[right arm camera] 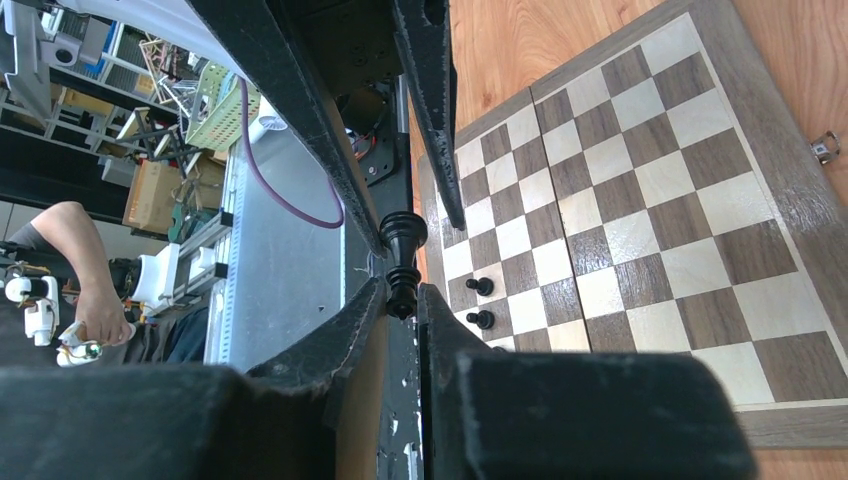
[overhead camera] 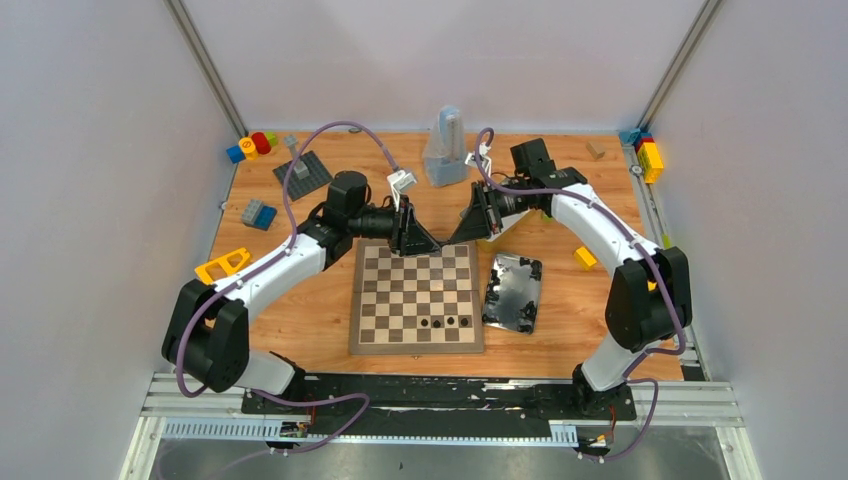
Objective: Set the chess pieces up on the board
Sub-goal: Place the chess piece on the chessboard.
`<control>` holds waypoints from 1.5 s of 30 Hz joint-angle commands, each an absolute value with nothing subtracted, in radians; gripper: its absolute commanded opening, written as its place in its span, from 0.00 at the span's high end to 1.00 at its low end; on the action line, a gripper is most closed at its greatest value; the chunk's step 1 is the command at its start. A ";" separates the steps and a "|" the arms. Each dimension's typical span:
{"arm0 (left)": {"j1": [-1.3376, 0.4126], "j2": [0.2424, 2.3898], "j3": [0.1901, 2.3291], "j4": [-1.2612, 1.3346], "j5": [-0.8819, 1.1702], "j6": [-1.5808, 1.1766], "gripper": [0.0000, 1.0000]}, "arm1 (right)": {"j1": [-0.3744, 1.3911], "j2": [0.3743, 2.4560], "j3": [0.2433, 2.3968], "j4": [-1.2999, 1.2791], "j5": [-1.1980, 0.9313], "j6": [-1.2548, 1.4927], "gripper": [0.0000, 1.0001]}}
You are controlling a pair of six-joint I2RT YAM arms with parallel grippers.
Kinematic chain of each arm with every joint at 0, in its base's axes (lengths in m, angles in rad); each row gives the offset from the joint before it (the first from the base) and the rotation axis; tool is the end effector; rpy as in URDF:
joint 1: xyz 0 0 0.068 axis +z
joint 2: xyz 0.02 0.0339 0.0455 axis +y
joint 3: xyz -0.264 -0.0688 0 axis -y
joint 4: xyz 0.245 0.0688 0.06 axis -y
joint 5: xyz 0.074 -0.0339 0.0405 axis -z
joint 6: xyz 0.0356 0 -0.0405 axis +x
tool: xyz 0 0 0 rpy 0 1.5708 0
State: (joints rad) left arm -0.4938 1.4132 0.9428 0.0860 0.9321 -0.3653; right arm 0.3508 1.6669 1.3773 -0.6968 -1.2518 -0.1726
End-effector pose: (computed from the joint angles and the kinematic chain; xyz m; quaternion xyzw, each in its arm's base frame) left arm 0.2616 -0.1732 0.2810 0.2982 0.7231 -0.5467 0.2989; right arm 0.3117 0.1500 0.2928 -0.3638 0.7060 0.5795 0.1826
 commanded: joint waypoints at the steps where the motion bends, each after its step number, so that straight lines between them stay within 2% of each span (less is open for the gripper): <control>1: -0.484 1.395 0.962 0.019 0.913 -0.288 0.55 | 0.345 1.661 1.431 -0.750 -1.271 -0.224 0.98; 7: -0.484 1.385 0.996 -0.067 0.905 -0.234 0.42 | 0.344 1.663 1.455 -0.803 -1.193 -0.268 0.98; 12: -0.483 1.332 1.038 -0.266 0.860 -0.058 0.23 | 0.351 1.640 1.472 -0.841 -1.029 -0.298 0.98; 16: -0.482 1.260 1.062 -0.447 0.753 0.114 0.13 | 0.388 1.605 1.457 -0.877 -0.848 -0.353 0.97; 21: -0.450 1.142 1.061 -0.573 0.515 0.201 0.05 | 0.490 1.573 1.418 -0.904 -0.602 -0.398 0.96; 24: -0.405 1.100 1.076 -0.653 0.422 0.212 0.02 | 0.564 1.584 1.413 -0.932 -0.483 -0.413 0.96; 33: -0.162 1.025 1.131 -0.814 0.354 0.173 0.00 | 0.797 1.672 1.480 -1.017 -0.251 -0.457 0.95; 40: 0.039 1.046 1.158 -0.870 0.397 0.144 0.00 | 0.922 1.774 1.581 -1.126 -0.127 -0.503 0.95; 45: 0.072 1.060 1.146 -0.851 0.412 0.129 0.00 | 1.000 1.774 1.595 -1.155 -0.103 -0.524 0.95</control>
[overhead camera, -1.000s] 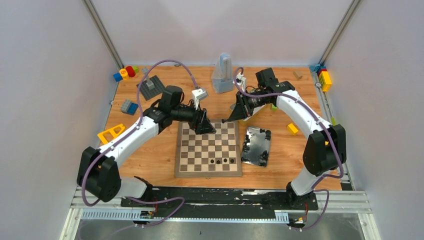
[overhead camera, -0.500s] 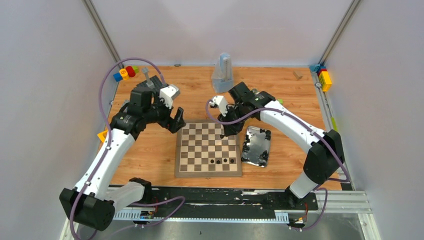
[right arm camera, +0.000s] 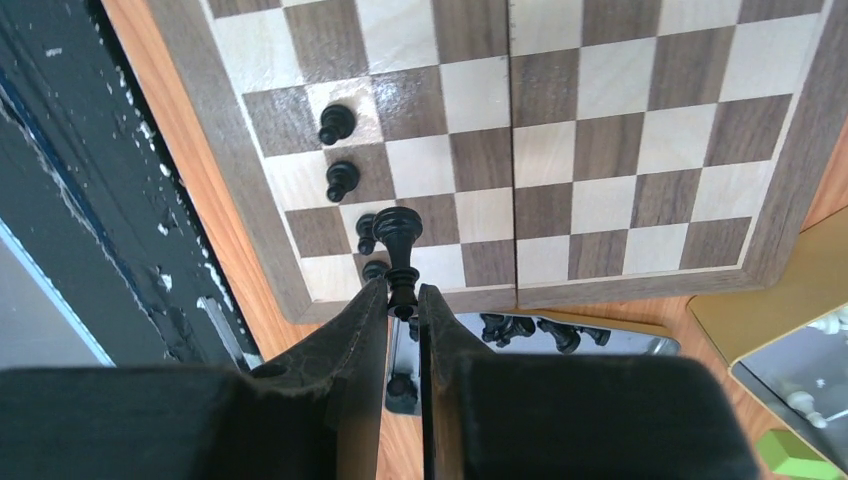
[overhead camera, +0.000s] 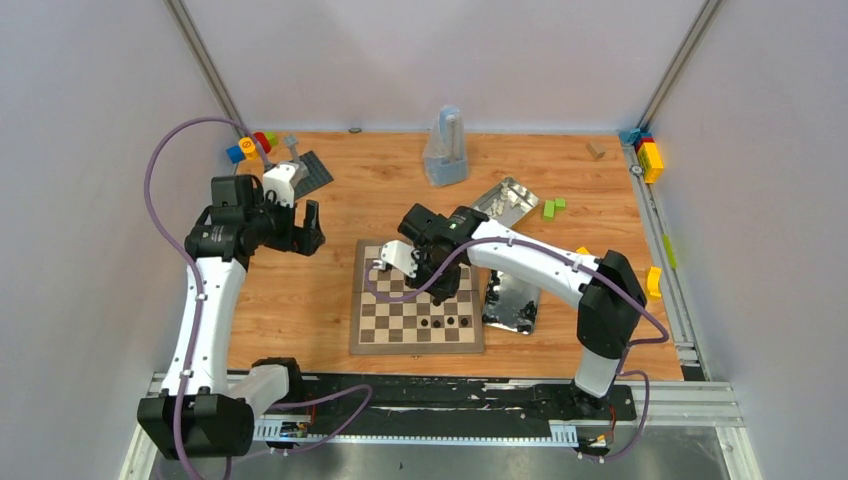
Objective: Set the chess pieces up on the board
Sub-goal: Place the chess piece on the chessboard.
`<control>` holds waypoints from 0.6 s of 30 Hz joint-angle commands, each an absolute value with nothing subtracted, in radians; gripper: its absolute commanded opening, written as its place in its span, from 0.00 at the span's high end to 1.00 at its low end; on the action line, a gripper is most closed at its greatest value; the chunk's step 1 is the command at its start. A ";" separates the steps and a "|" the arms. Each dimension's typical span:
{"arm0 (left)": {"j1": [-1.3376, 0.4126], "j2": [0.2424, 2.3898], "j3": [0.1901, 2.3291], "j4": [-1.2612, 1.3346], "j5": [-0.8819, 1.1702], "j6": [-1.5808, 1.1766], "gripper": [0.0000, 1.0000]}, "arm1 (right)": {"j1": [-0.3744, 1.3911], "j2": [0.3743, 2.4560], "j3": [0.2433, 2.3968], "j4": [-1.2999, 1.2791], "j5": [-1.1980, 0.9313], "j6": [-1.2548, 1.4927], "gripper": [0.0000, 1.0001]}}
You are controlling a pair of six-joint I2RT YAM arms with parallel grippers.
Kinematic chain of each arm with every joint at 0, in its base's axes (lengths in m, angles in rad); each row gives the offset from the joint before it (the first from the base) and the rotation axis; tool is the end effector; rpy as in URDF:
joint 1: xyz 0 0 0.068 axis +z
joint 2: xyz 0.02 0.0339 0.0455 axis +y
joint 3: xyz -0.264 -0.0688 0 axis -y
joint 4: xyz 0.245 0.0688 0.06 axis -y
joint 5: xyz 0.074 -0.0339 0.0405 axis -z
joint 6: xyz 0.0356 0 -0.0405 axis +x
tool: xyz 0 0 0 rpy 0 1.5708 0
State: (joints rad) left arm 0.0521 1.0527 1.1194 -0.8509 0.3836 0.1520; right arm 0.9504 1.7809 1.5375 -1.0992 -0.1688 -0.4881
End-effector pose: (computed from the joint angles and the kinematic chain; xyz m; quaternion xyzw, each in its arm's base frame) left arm 0.2059 -0.0026 0.3435 0.1182 0.9019 -0.1368 0.3922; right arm 0.1998 0.2899 0.2646 -0.6594 0.7384 0.1075 0.0912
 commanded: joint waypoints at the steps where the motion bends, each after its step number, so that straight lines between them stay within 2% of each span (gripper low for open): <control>1: 0.075 1.064 1.144 -0.849 0.411 0.127 0.00 | 1.021 1.779 1.599 -1.163 -0.094 -0.527 0.95; 18: 0.104 1.092 1.149 -0.835 0.416 0.115 0.00 | 1.223 1.950 1.747 -1.220 0.077 -0.577 0.95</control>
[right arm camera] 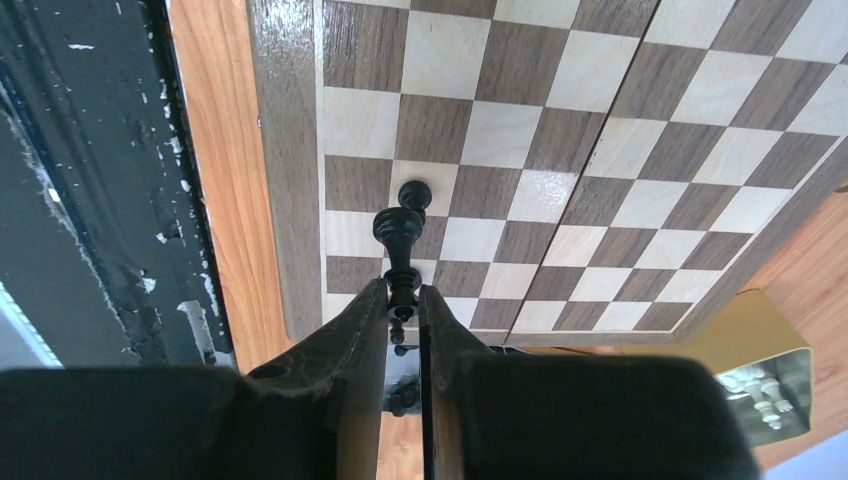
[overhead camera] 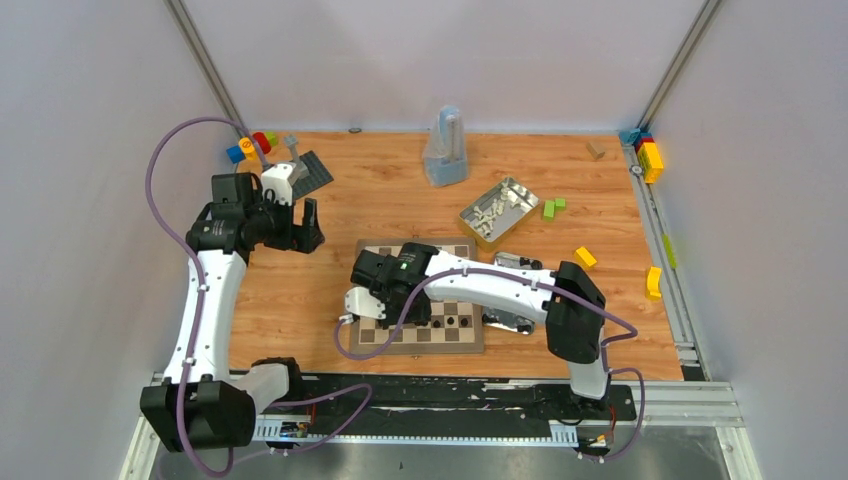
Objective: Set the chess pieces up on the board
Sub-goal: Place the chess piece on the chessboard.
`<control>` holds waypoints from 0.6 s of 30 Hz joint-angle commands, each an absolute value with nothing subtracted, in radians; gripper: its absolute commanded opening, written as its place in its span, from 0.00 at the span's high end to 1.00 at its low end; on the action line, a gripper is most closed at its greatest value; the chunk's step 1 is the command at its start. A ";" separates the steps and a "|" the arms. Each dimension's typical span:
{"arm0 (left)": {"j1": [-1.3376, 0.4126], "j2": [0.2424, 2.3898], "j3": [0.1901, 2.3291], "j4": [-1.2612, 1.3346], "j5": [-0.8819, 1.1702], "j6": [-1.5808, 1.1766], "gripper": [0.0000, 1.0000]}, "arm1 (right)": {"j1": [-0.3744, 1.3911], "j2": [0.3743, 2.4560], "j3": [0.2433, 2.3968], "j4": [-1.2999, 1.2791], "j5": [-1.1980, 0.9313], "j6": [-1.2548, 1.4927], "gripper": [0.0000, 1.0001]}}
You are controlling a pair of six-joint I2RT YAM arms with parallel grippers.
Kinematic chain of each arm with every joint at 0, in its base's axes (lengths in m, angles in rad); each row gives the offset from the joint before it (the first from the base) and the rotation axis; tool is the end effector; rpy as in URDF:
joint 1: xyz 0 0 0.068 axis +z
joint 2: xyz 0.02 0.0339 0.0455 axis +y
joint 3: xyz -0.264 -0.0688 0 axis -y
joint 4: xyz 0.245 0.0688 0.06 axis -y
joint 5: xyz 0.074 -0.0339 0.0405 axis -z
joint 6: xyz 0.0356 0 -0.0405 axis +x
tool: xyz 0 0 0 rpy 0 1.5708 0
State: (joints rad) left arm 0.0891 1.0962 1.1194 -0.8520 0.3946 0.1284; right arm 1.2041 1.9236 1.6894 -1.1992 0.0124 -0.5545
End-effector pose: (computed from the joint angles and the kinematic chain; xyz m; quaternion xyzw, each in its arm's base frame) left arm 0.2155 0.0055 0.3352 0.0890 0.9123 -0.1430 0.3732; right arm 0.1361 0.3531 0.2542 -0.7682 0.6365 0.0160 0.0670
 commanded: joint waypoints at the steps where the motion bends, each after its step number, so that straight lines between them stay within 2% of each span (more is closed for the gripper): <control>1: 0.106 1.092 1.149 -0.833 0.418 0.115 0.00 | 1.227 1.956 1.747 -1.220 0.081 -0.578 0.95; 18: 0.117 1.087 1.138 -0.830 0.443 0.115 0.00 | 1.267 1.977 1.712 -1.229 0.056 -0.578 0.96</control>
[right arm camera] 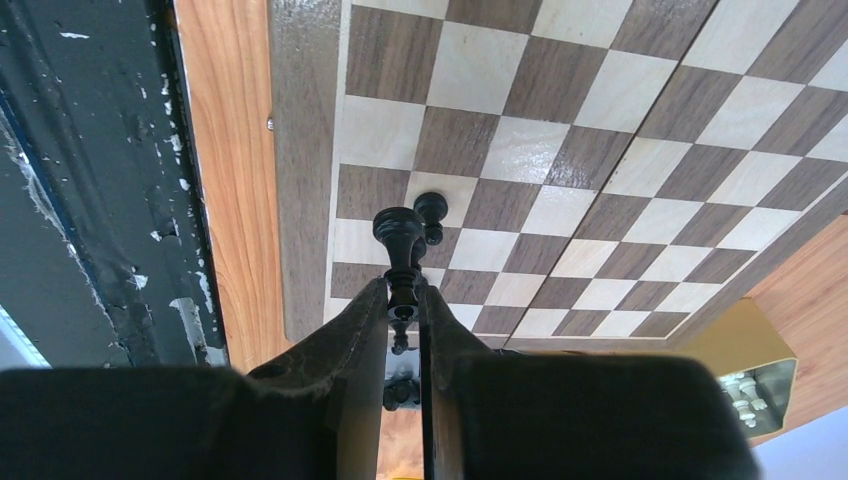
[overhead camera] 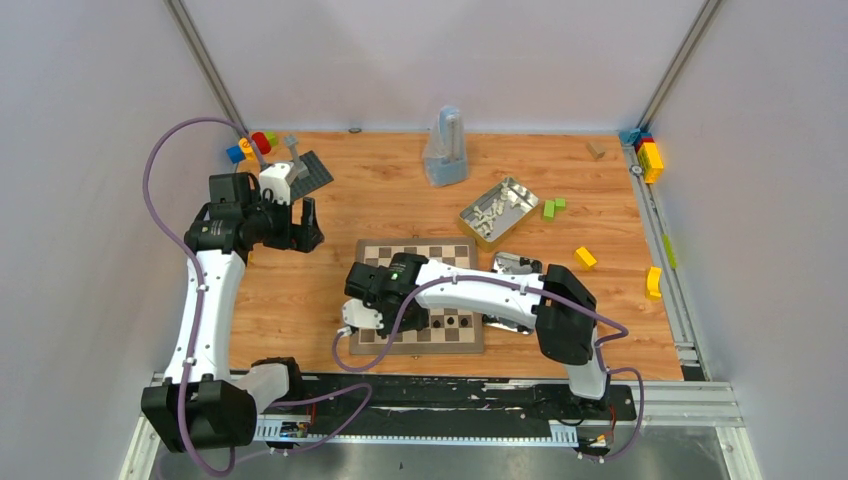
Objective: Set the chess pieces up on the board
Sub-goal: Place the chess piece on the chessboard.
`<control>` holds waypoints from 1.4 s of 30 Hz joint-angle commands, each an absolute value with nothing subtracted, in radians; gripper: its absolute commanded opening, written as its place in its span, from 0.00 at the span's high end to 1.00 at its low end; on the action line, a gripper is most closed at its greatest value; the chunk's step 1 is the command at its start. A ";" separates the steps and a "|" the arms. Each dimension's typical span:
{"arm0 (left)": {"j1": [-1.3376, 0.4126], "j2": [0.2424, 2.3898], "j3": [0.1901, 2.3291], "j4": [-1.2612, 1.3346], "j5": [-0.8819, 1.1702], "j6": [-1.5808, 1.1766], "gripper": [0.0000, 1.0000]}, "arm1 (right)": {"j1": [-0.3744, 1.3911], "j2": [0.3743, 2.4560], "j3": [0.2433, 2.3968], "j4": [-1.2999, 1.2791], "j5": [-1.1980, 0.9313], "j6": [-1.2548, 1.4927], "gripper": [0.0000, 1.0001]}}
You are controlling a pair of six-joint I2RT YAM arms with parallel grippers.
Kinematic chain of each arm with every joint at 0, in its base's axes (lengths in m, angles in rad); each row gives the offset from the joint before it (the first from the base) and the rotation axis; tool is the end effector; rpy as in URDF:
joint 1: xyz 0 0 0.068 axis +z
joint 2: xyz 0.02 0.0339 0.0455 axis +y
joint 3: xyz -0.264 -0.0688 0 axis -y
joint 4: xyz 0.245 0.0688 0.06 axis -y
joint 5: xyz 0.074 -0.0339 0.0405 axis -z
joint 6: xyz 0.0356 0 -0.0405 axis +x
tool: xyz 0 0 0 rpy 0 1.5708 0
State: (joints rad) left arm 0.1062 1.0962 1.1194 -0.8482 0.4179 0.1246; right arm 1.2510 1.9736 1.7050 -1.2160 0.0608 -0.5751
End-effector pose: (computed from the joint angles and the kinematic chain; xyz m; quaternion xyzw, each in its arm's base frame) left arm 0.2155 0.0084 0.3357 0.0839 0.9103 -0.1509 0.3763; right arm 0.1231 0.3649 0.2401 -0.7895 0.6115 -0.0144 0.0507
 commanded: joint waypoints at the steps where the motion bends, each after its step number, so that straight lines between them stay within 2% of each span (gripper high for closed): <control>1: 0.116 1.087 1.137 -0.830 0.444 0.115 0.00 | 1.269 1.978 1.712 -1.229 0.054 -0.577 0.96; 42: 0.126 1.076 1.122 -0.821 0.455 0.126 0.00 | 1.312 2.098 1.822 -1.226 0.080 -0.621 0.92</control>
